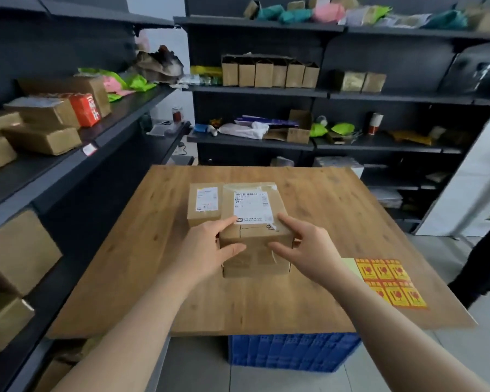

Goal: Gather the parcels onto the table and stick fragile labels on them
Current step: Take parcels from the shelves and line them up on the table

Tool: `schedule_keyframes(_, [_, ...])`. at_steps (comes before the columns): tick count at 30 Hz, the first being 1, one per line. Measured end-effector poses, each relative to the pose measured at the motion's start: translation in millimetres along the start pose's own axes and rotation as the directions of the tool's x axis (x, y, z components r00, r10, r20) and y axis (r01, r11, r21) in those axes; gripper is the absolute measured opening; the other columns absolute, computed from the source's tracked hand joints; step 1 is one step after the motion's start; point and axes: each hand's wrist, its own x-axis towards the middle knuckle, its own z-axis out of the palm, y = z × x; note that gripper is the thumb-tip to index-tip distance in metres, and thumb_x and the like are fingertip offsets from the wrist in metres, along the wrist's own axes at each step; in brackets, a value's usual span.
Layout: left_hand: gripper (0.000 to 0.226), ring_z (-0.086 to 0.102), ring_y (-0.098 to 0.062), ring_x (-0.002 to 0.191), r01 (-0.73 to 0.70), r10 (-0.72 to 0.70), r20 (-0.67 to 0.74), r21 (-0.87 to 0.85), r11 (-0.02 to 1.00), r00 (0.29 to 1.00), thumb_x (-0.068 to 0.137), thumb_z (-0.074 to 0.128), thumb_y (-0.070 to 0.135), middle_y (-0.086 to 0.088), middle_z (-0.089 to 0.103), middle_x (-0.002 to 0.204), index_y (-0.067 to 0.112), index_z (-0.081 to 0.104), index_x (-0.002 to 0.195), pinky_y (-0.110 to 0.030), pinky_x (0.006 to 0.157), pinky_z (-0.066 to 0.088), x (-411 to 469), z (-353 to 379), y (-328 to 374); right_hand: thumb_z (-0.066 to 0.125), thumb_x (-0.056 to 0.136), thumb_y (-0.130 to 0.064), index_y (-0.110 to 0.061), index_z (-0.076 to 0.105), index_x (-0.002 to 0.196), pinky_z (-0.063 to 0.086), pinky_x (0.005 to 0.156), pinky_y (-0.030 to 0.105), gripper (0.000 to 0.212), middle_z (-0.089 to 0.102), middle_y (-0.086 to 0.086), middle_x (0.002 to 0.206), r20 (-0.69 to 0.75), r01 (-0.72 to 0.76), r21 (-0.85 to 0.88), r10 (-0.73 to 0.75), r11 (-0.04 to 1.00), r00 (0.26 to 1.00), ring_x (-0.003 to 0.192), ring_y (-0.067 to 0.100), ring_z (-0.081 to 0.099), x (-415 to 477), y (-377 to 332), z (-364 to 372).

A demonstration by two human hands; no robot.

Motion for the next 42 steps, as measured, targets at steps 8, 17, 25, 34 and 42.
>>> schedule_keyframes(8, [0.066, 0.046, -0.003, 0.098, 0.062, -0.056, 0.100, -0.058, 0.996, 0.993, 0.075, 0.079, 0.032, 0.012, 0.054, 0.123, 0.032, 0.050, 0.135, -0.016, 0.084, 0.035, 106.1, 32.4, -26.2, 0.077, 0.076, -0.031, -0.023, 0.054, 0.134, 0.049, 0.088, 0.025, 0.063, 0.066, -0.008, 0.113, 0.004, -0.107, -0.002, 0.107, 0.994, 0.994, 0.097, 0.009, 0.062, 81.9, 59.0, 17.1])
schedule_keyframes(17, [0.067, 0.049, -0.012, 0.116, 0.235, -0.230, 0.075, -0.061, 0.970, 0.970, 0.071, 0.082, 0.030, 0.005, 0.054, 0.131, 0.035, 0.053, 0.131, -0.021, 0.091, 0.035, 193.6, 78.3, -57.9, 0.077, 0.076, -0.027, -0.024, 0.057, 0.131, 0.051, 0.088, 0.029, 0.058, 0.060, -0.019, 0.098, 0.111, -0.104, 0.057, 0.097, 0.993, 0.989, 0.095, 0.009, 0.063, 172.5, 132.8, 42.8])
schedule_keyframes(25, [0.066, 0.055, -0.015, 0.110, 0.363, -0.363, 0.010, -0.022, 0.932, 0.932, 0.070, 0.083, 0.028, 0.003, 0.061, 0.125, 0.031, 0.056, 0.130, -0.022, 0.089, 0.041, 236.1, 112.9, -84.9, 0.075, 0.076, -0.027, -0.028, 0.056, 0.130, 0.051, 0.087, 0.030, 0.057, 0.067, -0.012, 0.109, 0.226, -0.078, 0.086, 0.057, 0.993, 0.972, 0.096, 0.008, 0.061, 228.1, 186.8, 78.2])
schedule_keyframes(34, [0.066, 0.050, -0.017, 0.119, 0.385, -0.386, -0.015, 0.107, 0.917, 0.922, 0.076, 0.079, 0.024, 0.003, 0.055, 0.133, 0.026, 0.051, 0.135, -0.026, 0.099, 0.038, 259.4, 135.5, -110.9, 0.075, 0.075, -0.032, -0.030, 0.052, 0.133, 0.050, 0.090, 0.030, 0.062, 0.063, -0.010, 0.119, 0.305, -0.076, 0.018, 0.067, 0.997, 0.950, 0.104, 0.010, 0.060, 258.4, 212.2, 107.6])
schedule_keyframes(42, [0.064, 0.043, -0.024, 0.124, 0.335, -0.359, 0.006, 0.341, 0.878, 0.933, 0.083, 0.071, 0.028, -0.004, 0.050, 0.134, 0.024, 0.044, 0.140, -0.036, 0.102, 0.038, 263.9, 152.5, -122.0, 0.070, 0.080, -0.035, -0.033, 0.045, 0.135, 0.049, 0.087, 0.034, 0.061, 0.057, -0.005, 0.122, 0.365, -0.029, -0.081, 0.057, 0.996, 0.929, 0.107, 0.018, 0.057, 259.2, 221.7, 116.5])
